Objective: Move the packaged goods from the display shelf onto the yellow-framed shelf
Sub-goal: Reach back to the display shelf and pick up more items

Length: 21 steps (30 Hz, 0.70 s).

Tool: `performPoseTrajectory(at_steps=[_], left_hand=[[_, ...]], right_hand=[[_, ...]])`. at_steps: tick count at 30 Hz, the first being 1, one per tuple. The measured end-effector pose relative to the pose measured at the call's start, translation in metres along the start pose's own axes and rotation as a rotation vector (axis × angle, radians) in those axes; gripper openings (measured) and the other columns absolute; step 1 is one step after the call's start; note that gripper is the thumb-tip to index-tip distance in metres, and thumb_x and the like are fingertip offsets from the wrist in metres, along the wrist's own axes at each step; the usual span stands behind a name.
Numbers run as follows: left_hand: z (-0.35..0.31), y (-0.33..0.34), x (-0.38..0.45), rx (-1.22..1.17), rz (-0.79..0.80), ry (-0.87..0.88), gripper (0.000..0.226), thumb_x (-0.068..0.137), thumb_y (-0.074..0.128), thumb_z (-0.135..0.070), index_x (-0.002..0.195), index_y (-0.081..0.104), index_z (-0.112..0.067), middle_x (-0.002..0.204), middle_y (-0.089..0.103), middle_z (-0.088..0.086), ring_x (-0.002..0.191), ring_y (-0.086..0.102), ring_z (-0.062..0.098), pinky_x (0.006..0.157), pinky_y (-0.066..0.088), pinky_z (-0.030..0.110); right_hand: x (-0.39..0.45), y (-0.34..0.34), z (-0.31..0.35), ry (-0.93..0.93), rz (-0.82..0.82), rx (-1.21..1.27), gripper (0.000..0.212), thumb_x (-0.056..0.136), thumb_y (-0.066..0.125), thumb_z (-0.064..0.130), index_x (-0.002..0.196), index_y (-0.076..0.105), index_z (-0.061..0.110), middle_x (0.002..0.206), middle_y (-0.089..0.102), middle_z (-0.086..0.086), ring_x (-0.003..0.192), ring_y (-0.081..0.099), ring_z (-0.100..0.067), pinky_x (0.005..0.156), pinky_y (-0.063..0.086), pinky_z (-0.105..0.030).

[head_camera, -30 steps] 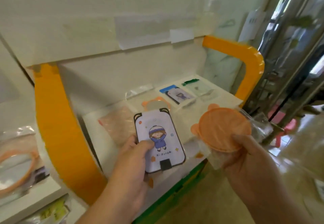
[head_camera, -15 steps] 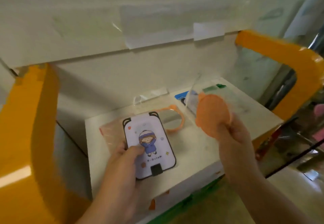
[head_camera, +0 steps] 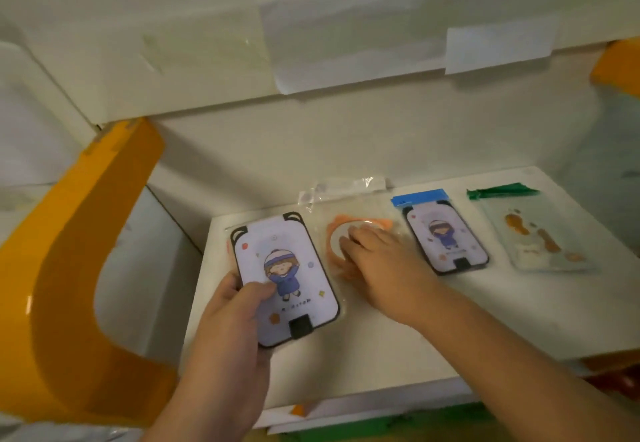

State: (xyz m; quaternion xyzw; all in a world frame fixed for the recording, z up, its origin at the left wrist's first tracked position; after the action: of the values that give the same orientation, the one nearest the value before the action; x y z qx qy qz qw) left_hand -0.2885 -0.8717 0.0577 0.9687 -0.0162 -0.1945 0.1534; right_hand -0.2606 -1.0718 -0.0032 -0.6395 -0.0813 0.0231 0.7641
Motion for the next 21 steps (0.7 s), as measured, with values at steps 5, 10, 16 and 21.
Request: performPoseTrajectory(at_steps=[5, 10, 16, 21], left_hand=[[0.007, 0.014, -0.006, 0.003, -0.033, 0.006, 0.039, 0.092, 0.047, -0.002, 0.120, 0.067, -0.021, 0.109, 0.076, 0.010, 0.102, 0.070, 0.037, 0.067, 0.061, 0.042], [0.012, 0.030, -0.007, 0.001, -0.011, 0.018, 0.042, 0.093, 0.045, -0.001, 0.123, 0.065, -0.022, 0.108, 0.076, 0.010, 0.097, 0.072, 0.034, 0.054, 0.059, 0.036], [0.021, 0.063, 0.010, 0.098, 0.079, 0.078, 0.051, 0.088, 0.038, 0.008, 0.126, 0.059, -0.018, 0.117, 0.072, 0.015, 0.105, 0.070, 0.037, 0.075, 0.059, 0.049], [0.046, 0.117, 0.034, 0.234, 0.157, -0.027, 0.048, 0.090, 0.038, 0.012, 0.122, 0.063, -0.014, 0.112, 0.075, 0.011, 0.103, 0.071, 0.033, 0.081, 0.059, 0.046]], right_hand=[[-0.007, -0.006, -0.010, -0.069, 0.089, 0.046, 0.073, 0.090, 0.059, 0.036, 0.154, 0.026, 0.022, 0.161, 0.019, 0.001, 0.148, 0.016, -0.021, 0.121, 0.021, -0.041], [-0.016, -0.021, -0.017, -0.059, -0.022, 0.272, 0.067, 0.088, 0.062, 0.040, 0.148, 0.033, 0.030, 0.154, 0.031, 0.010, 0.140, 0.031, -0.012, 0.115, 0.031, -0.032], [-0.060, -0.059, -0.063, 0.113, -0.252, 0.313, 0.041, 0.091, 0.053, 0.038, 0.131, 0.046, 0.034, 0.127, 0.045, 0.018, 0.118, 0.043, -0.004, 0.096, 0.040, -0.020], [-0.104, -0.082, -0.119, 0.323, -0.249, 0.267, 0.040, 0.093, 0.054, 0.041, 0.131, 0.050, 0.030, 0.123, 0.053, 0.011, 0.110, 0.052, -0.009, 0.087, 0.040, -0.019]])
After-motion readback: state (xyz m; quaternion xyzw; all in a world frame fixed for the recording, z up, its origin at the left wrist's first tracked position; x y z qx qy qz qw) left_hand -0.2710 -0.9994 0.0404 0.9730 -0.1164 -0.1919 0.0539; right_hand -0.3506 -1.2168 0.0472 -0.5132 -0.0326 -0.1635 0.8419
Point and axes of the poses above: each hand's wrist, its own x-axis towards the middle knuckle, its own y-axis out of the palm, z = x × y, the point moved 3 cm from there along x, towards the middle knuckle
